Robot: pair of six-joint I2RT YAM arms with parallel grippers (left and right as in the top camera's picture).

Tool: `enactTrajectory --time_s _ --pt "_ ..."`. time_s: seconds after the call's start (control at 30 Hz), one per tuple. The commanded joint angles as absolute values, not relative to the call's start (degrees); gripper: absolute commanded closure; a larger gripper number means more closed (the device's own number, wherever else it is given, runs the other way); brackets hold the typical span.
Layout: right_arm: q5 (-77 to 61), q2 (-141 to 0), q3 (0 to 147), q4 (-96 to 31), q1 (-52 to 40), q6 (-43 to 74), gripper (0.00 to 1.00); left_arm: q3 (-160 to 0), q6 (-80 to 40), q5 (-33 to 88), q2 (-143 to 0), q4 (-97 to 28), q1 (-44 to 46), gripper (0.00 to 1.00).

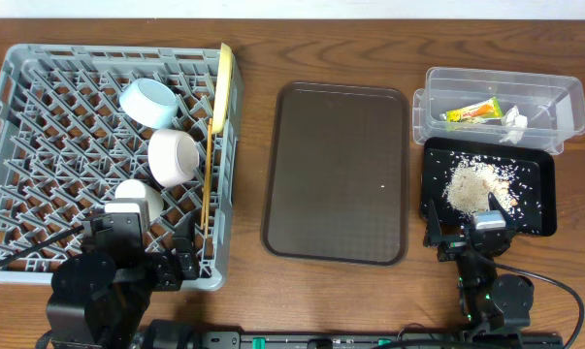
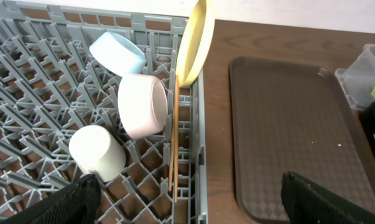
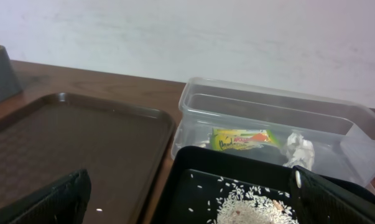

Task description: Sort waste into correct bins and load items into the dishwasher

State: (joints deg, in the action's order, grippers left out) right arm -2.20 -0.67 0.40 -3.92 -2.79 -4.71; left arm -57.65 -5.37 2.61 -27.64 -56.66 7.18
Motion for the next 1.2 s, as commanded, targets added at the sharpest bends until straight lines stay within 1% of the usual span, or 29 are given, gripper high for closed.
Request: enactTrajectory --time_s 0.0,0.43,0.57,0.63,0.87,1.17 --pt "-3.1 -0.3 0.3 -4.1 -2.6 -5.4 0.01 -57.5 -5.6 2.0 -27.6 -56.7 7.1 0.06" --pt "-3.1 -0.3 0.3 -4.1 -2.6 -5.4 0.01 -57.3 -4.7 1.7 -27.6 -57.2 7.1 0.05" --pt "-3.1 -0.3 0.3 -4.1 -2.6 -5.4 0.01 -53.7 -4.8 1.5 -25.8 -57.2 6.0 0.05" --pt "-3.1 -0.3 0.3 -4.1 -2.6 -5.4 0.01 -49.3 -4.7 1.5 -23.8 -55.6 4.6 0.05" --pt "-3.1 -0.3 0.3 -4.1 -2.6 -5.4 0.01 -30.2 -4.8 1.6 -12.3 -43.5 2.3 0.05" --pt "-3.1 -0.3 0.3 -4.1 -2.6 -5.4 0.01 -10.9 -5.0 1.5 -2.8 -20.4 2.3 0.05"
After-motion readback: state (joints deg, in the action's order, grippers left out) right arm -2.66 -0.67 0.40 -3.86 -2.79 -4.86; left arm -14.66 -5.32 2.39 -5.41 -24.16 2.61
